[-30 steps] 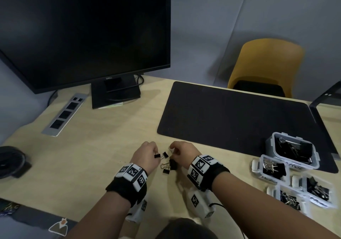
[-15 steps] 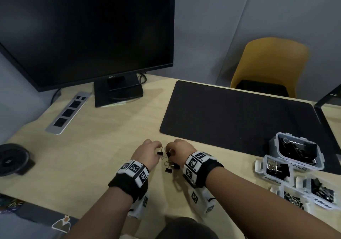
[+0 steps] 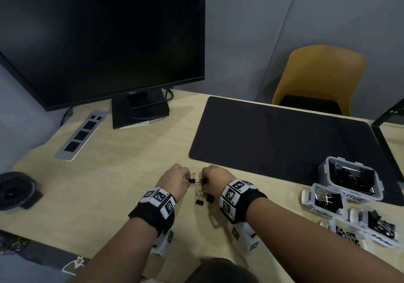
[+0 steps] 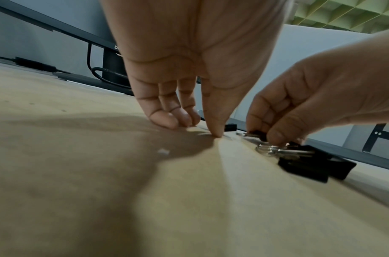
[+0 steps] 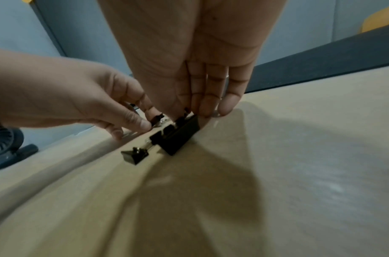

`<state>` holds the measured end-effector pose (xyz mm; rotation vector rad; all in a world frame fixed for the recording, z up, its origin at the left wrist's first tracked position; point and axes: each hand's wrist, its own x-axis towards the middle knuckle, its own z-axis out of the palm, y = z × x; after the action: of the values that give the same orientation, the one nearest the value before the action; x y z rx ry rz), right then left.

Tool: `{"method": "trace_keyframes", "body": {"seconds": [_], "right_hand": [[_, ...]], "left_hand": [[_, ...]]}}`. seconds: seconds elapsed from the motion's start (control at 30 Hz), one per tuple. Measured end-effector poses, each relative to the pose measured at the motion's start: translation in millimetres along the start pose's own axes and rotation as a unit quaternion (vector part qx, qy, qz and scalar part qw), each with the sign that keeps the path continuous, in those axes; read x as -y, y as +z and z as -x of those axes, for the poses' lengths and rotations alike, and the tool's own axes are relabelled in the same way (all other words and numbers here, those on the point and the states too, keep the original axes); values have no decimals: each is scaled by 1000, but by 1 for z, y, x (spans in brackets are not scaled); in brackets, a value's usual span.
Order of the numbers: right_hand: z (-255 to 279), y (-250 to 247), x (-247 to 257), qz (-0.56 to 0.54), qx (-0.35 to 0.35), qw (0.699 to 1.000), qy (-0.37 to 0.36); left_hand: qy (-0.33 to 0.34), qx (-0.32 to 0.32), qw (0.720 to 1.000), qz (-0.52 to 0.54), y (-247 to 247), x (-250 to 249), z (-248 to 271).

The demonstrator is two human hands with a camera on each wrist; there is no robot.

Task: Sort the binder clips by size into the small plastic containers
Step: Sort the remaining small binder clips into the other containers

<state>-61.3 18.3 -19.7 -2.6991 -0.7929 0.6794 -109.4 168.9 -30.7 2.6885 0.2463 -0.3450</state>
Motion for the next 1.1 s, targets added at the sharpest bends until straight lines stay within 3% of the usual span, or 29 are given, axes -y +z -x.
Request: {"method": "trace_keyframes", "body": {"seconds": [0.3, 0.57, 0.77, 1.1], "right_hand": [[40, -17, -29, -96, -90, 990, 55], [102, -12, -69, -122, -151, 974, 116], [170, -12, -105, -128, -188, 961, 159], [252, -18, -171, -144, -250, 924, 253]], "left_hand": [[0, -16, 999, 30, -3, -15, 11], [36, -26, 991, 124, -4, -67, 34], [103, 10, 983, 151, 12, -121, 54], [155, 58, 978, 125, 38, -193, 79]]}}
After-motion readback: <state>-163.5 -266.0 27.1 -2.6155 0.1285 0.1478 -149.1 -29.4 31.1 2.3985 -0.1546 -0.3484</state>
